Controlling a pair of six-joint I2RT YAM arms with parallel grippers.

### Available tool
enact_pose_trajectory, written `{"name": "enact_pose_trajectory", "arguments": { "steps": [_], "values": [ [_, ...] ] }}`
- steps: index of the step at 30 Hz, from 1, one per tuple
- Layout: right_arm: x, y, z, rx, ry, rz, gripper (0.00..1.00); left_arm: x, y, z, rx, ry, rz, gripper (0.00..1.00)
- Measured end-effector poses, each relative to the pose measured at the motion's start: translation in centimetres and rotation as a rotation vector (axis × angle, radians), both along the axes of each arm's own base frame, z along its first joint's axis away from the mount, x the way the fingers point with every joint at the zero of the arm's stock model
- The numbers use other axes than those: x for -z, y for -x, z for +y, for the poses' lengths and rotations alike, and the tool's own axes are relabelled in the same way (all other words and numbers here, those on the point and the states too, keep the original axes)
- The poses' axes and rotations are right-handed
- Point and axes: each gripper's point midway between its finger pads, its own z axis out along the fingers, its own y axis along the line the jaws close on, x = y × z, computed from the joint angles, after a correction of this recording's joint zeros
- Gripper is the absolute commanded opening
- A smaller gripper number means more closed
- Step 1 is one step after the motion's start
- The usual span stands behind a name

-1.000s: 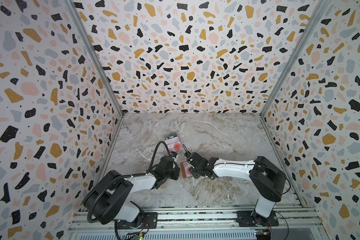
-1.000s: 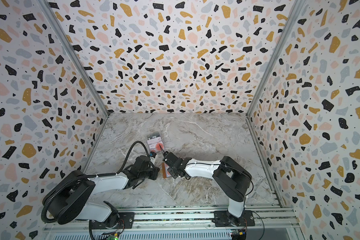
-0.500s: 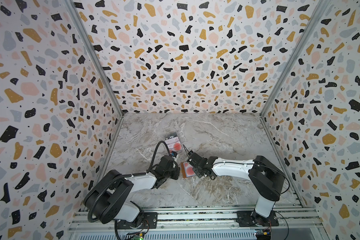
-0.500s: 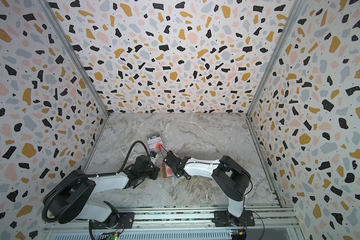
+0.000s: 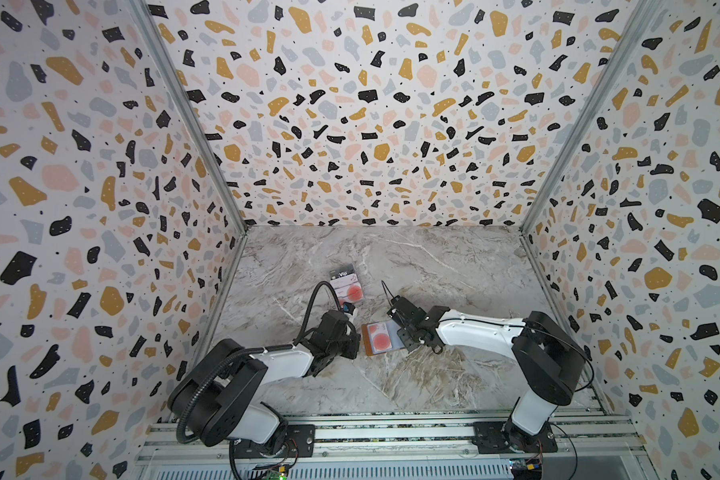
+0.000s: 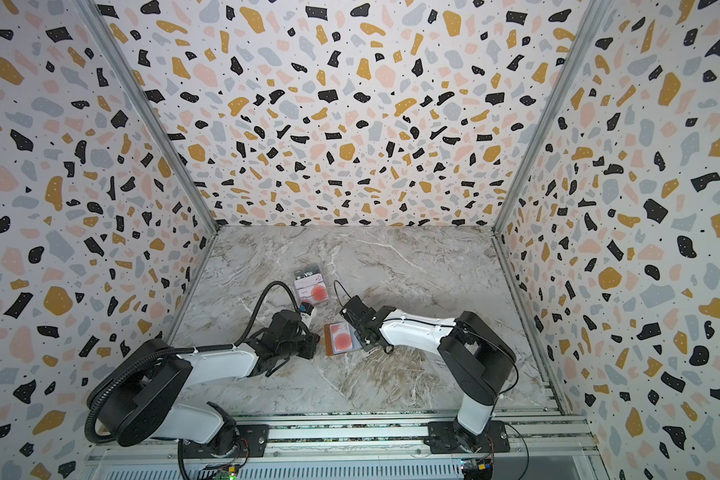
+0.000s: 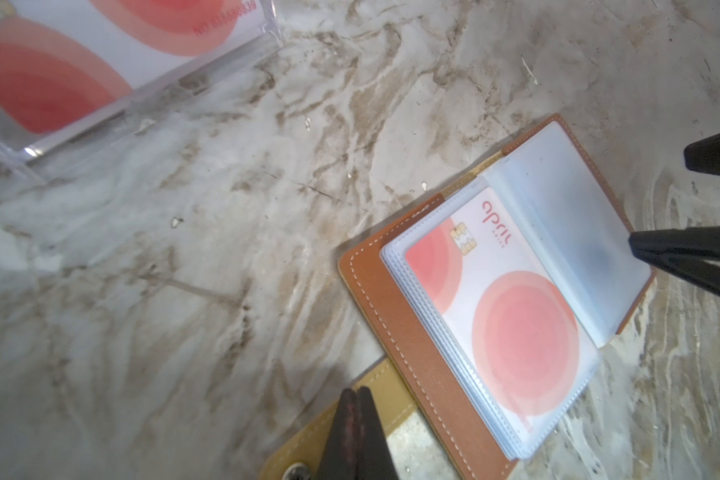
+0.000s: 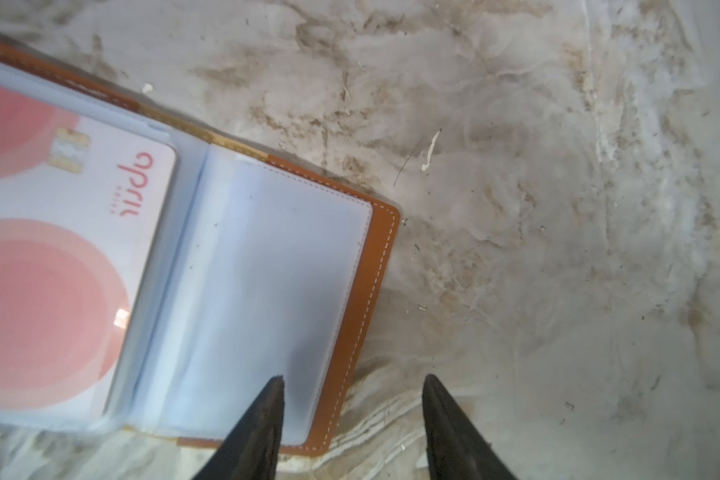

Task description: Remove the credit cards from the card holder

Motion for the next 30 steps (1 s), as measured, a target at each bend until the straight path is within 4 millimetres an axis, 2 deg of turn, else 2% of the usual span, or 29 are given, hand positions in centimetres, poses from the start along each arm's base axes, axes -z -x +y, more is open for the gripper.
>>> {"name": "enact_pose_trajectory", "arguments": {
  "steps": [5, 9, 11, 14, 18, 21, 30],
  "values": [
    [-3.3, -0.4, 1.2, -0.030, -0.267, 0.043, 0.54, -0.1, 0.0, -0.1, 0.011, -0.004, 0.001, 0.02],
    [-5.1, -0.1, 3.9, -0.111, -0.475, 0.107, 0.54, -0.8, 0.0, -0.6, 0.040, 0.013, -0.008, 0.02],
    [-5.0, 0.5, 5.1, -0.151, -0.541, 0.152, 0.52, -1.4, -0.1, -1.2, 0.064, 0.035, -0.021, 0.02],
    [-3.9, 1.1, 6.6, -0.183, -0.609, 0.232, 0.50, -2.4, -0.2, -2.4, 0.115, 0.063, -0.042, 0.02],
    [-1.9, 1.8, 7.6, -0.191, -0.644, 0.320, 0.49, -3.5, 0.0, -4.4, 0.201, 0.082, -0.073, 0.02],
    [-1.1, 1.9, 7.9, -0.189, -0.657, 0.352, 0.49, -3.6, 0.2, -5.4, 0.246, 0.094, -0.080, 0.02],
    [-1.2, 1.7, 8.6, -0.198, -0.712, 0.371, 0.49, -3.1, 0.4, -6.3, 0.285, 0.098, -0.086, 0.01]
  ]
}}
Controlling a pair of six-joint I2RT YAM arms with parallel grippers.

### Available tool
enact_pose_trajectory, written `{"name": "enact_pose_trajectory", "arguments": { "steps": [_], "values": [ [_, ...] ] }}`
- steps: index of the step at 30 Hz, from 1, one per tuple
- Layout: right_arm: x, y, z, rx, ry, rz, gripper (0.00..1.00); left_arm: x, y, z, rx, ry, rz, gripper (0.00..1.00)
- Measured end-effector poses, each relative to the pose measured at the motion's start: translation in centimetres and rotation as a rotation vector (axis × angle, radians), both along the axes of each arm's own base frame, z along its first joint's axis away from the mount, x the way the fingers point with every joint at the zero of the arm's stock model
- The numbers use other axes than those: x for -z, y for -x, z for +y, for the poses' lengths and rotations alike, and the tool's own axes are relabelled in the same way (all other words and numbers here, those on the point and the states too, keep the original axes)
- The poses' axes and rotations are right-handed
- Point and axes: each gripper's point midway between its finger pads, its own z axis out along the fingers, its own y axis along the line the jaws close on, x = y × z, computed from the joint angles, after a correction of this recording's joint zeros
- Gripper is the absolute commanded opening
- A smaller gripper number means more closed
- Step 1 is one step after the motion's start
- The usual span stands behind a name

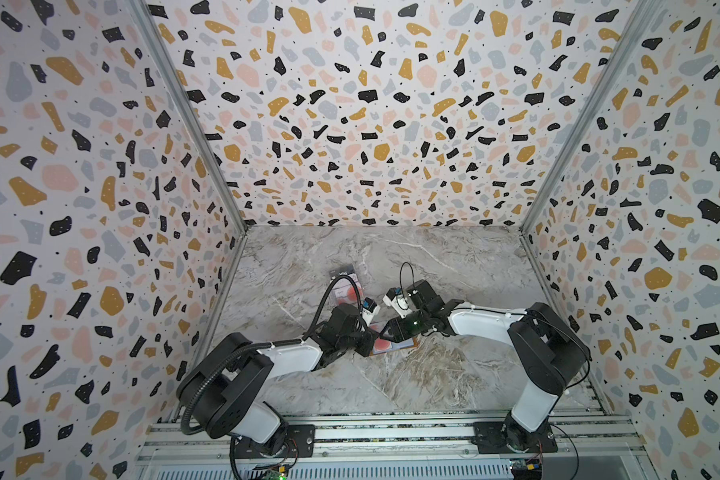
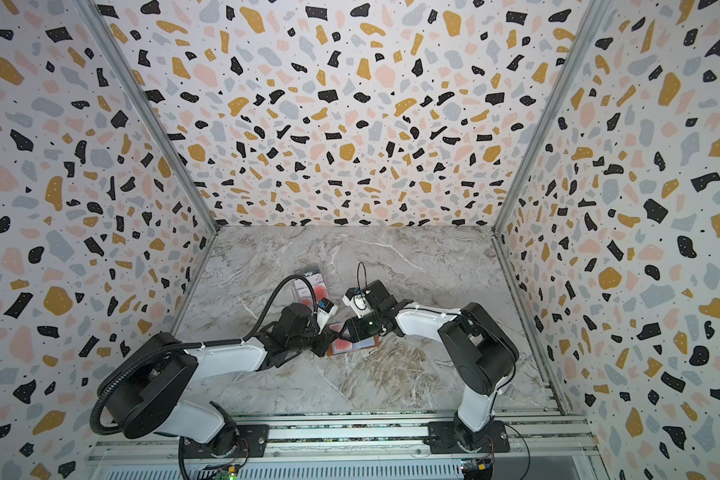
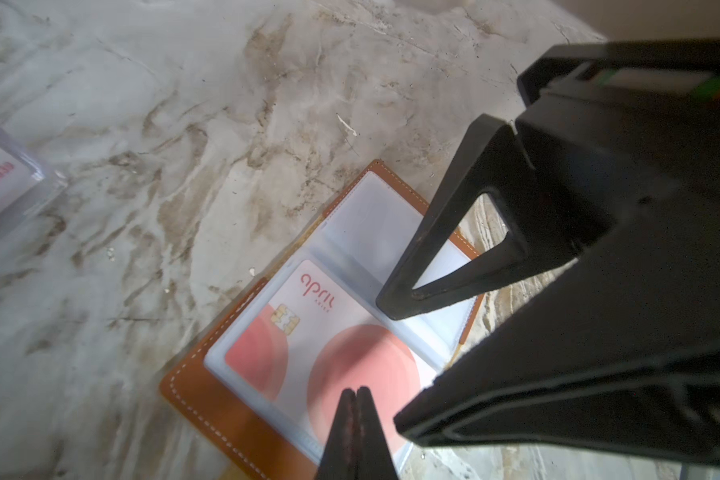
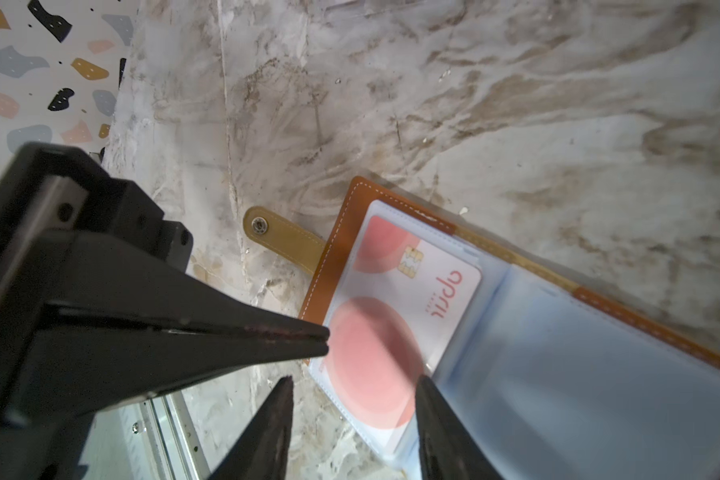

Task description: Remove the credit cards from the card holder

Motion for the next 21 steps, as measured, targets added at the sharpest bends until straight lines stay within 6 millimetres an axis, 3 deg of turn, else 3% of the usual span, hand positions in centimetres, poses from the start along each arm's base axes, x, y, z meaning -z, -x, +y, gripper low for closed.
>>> {"name": "enact_pose_trajectory", "arguments": {
  "steps": [21],
  "values": [
    [1.6, 0.4, -0.2, -0.021, -0.031, 0.102, 0.45, 1.9, 0.2, 0.5, -0.018, -0.029, 0.015, 0.00]
  ]
}}
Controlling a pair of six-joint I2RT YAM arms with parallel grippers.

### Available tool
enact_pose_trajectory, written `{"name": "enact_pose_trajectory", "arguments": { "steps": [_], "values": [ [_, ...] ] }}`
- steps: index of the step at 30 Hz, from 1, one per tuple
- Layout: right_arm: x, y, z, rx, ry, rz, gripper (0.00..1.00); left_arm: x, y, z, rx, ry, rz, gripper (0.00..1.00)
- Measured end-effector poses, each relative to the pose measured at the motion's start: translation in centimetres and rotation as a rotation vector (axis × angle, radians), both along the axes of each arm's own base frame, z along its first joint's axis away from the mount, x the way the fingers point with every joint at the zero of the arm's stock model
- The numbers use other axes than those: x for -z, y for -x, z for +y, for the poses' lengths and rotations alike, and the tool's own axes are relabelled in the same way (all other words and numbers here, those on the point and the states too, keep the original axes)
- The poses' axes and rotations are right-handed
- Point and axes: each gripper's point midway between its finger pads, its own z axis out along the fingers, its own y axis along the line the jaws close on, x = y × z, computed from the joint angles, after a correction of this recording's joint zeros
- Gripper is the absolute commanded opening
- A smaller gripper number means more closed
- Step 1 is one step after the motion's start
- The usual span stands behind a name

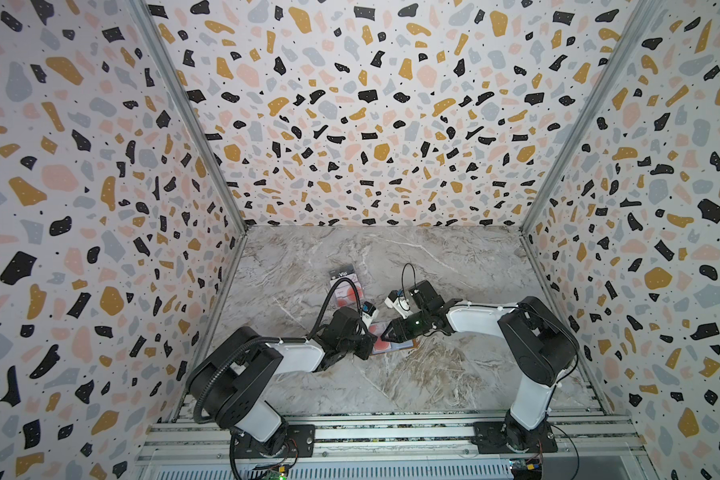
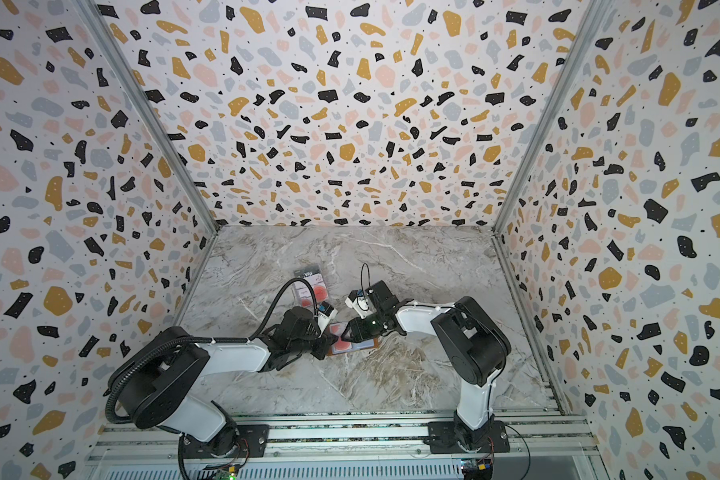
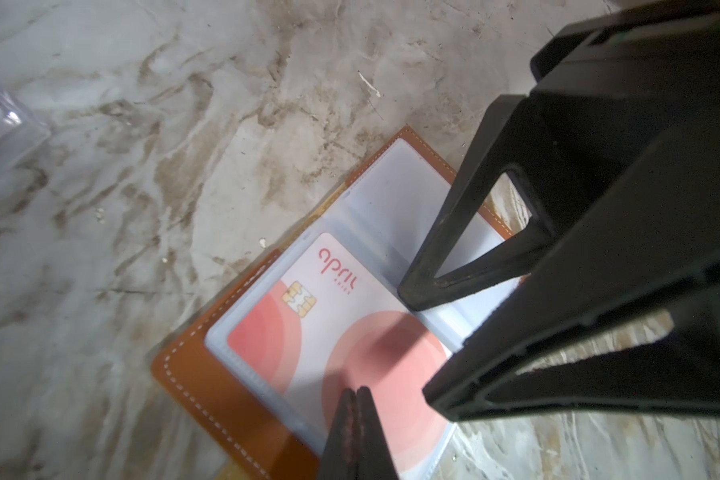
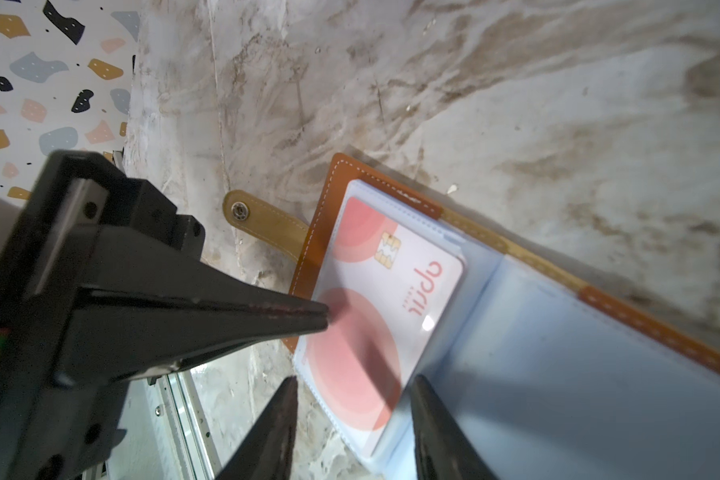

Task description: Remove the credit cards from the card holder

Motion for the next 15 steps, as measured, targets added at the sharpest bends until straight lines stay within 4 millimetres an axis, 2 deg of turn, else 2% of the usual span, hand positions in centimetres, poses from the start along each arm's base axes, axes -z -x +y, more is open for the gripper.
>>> {"name": "enact_pose_trajectory", "arguments": {
  "steps": [15],
  "values": [
    [0.5, -0.2, -0.3, 0.015, -0.007, 0.036, 0.42, 0.2, -0.2, 1.3, -0.070, -0.016, -0.029, 0.00]
  ]
}}
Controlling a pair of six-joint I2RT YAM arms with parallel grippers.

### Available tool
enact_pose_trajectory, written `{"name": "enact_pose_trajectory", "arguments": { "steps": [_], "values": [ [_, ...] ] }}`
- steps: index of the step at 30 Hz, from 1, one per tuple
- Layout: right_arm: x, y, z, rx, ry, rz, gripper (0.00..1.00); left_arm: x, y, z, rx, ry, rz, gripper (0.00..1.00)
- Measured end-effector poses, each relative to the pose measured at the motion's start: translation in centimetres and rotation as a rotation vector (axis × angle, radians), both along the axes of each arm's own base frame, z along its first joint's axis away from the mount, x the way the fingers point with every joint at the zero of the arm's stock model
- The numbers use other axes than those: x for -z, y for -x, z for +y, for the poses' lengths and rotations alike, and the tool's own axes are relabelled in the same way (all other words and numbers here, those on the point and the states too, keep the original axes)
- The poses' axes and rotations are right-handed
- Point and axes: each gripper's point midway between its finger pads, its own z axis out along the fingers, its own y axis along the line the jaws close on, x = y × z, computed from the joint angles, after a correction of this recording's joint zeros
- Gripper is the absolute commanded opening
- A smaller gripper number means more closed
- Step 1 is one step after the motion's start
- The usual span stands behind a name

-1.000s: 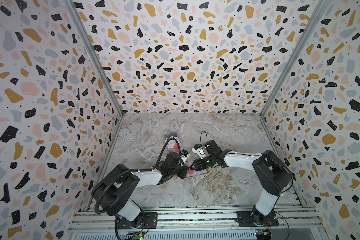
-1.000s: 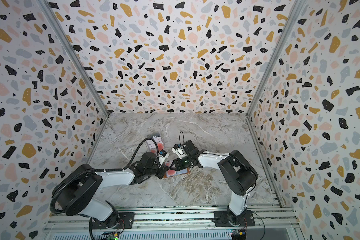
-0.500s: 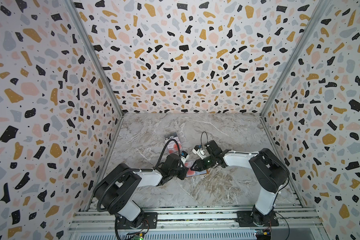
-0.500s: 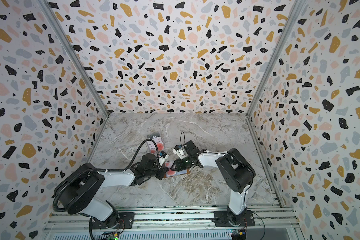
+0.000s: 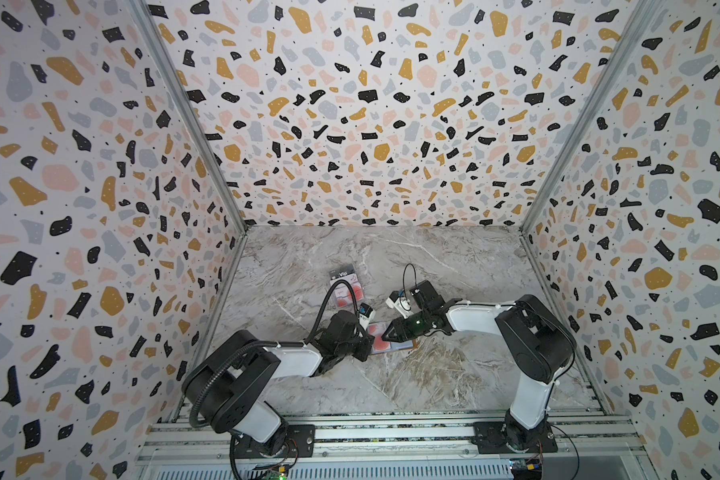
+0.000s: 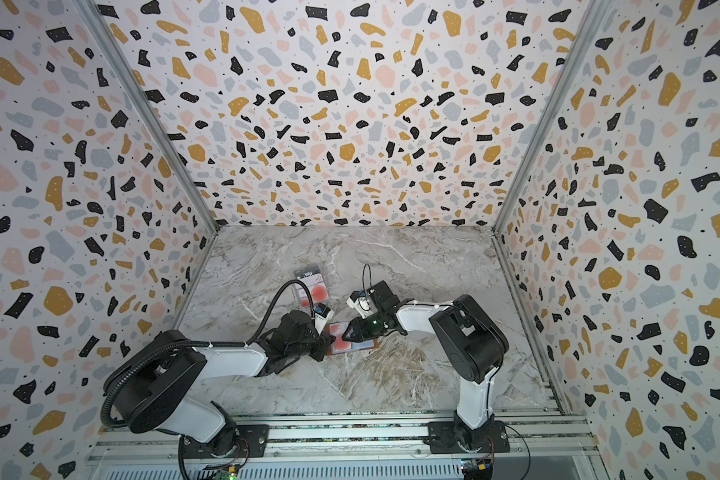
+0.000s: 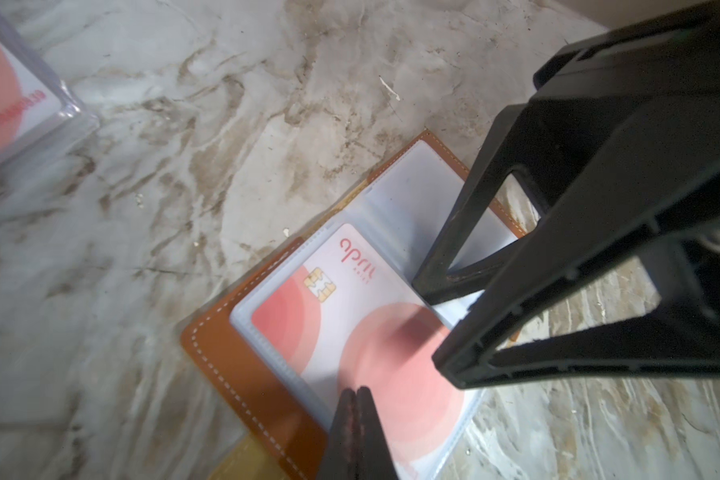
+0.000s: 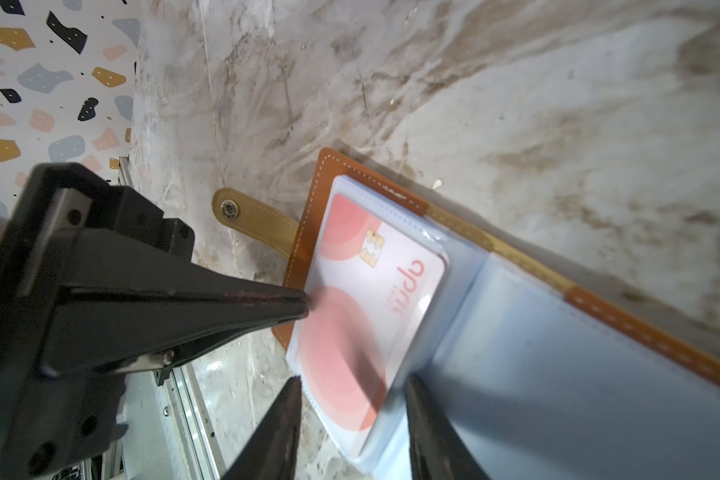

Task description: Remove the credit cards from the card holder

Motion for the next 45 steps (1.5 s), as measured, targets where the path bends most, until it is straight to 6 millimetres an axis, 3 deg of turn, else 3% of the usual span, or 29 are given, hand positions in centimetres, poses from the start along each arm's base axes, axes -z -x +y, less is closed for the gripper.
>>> {"name": "enact_pose_trajectory", "arguments": {
  "steps": [45],
  "values": [
    [-0.09, 0.34, -0.43, -0.028, -0.001, 0.038, 0.36, 0.34, 0.08, 0.50, -0.032, 0.007, 0.000, 0.00]
  ]
}}
